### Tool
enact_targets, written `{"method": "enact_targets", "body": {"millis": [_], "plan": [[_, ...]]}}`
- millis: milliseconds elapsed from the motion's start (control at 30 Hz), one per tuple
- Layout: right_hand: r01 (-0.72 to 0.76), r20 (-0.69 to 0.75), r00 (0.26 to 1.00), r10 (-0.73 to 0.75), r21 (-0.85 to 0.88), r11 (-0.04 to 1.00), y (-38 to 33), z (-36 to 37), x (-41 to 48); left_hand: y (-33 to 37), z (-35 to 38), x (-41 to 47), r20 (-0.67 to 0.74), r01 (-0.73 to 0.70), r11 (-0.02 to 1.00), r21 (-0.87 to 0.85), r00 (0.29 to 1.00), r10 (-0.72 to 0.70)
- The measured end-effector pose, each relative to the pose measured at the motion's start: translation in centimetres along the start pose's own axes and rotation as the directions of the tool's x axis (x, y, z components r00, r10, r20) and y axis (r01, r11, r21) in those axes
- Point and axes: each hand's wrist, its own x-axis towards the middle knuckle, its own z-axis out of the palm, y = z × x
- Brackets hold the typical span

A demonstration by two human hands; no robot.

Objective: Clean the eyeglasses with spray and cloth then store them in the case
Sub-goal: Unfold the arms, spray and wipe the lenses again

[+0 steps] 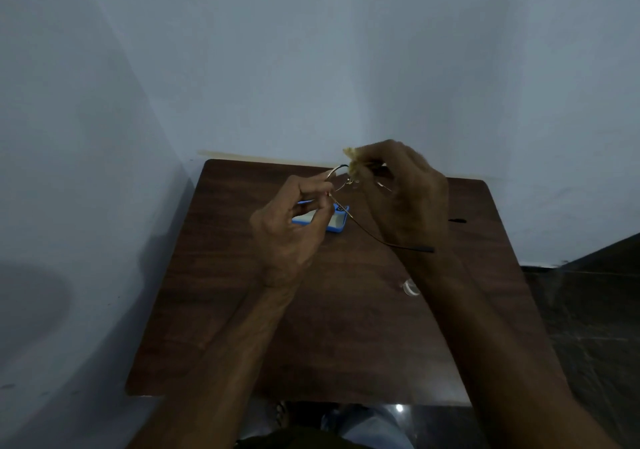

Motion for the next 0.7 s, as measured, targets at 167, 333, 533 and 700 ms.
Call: {"method": "enact_targets", "body": {"millis": [167, 333, 533, 700], "plan": [[0.174, 0.141, 0.974, -0.179, 0.047, 0.984, 0.8, -0.7, 0.3, 0.0, 0.3, 0.1, 0.041, -0.138, 0.977, 0.166, 0.990, 0.133], [0.083, 0.155, 0.983, -0.098, 0.100, 0.992, 1.7, -1.3, 0.6, 0.2, 0.4, 0.5, 0.082, -0.136, 0.983, 0.126, 0.989, 0.126], [0.127, 0.214, 0.964, -0.159, 0.156, 0.980, 1.5, -1.2, 0.5, 0.9, 0.6, 0.9, 0.103, -0.092, 0.995, 0.042, 0.991, 0.088], [0.028, 0.196, 0.979, -0.059, 0.154, 0.988, 2.3, -1.5, 0.4, 0.9, 0.6, 0.6, 0.124, -0.097, 0.995, 0.025, 0.988, 0.093]]}}
